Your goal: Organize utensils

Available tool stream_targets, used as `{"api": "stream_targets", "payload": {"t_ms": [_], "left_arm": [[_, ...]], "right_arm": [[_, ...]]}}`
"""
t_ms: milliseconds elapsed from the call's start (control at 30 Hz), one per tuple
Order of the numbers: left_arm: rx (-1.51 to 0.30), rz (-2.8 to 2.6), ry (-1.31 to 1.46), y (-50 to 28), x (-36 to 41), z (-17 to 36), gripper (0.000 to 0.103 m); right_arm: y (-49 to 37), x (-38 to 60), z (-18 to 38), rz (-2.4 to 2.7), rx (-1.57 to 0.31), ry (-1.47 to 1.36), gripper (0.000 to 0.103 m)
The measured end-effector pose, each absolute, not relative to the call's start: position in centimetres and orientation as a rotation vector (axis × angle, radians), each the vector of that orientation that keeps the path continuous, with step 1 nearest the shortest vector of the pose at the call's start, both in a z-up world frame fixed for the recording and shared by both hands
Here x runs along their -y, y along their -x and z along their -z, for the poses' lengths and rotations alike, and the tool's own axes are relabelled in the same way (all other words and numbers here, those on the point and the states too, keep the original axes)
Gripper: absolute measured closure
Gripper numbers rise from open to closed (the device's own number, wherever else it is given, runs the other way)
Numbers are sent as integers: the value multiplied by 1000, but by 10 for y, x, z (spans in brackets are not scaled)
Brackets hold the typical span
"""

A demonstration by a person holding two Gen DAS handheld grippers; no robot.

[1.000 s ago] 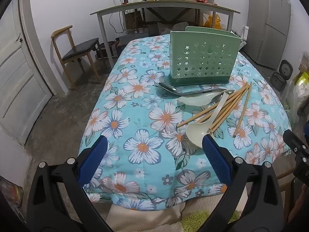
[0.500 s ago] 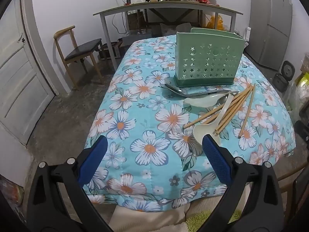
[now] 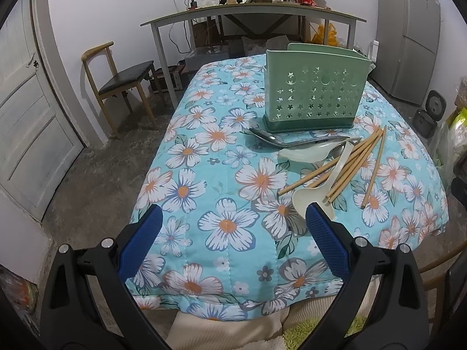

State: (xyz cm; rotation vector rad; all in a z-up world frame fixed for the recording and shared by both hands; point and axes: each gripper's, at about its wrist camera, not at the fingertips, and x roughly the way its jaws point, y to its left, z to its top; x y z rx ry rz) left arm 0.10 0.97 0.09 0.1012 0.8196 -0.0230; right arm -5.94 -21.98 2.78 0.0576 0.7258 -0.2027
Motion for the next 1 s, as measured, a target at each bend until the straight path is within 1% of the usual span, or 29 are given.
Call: {"api": "stream_targets", "payload": {"t_ms": [1000], "left_arm": [[-824, 26, -99, -2, -11, 1, 8]], "right_arm": [[56, 212, -30, 168, -733, -49, 6]]}}
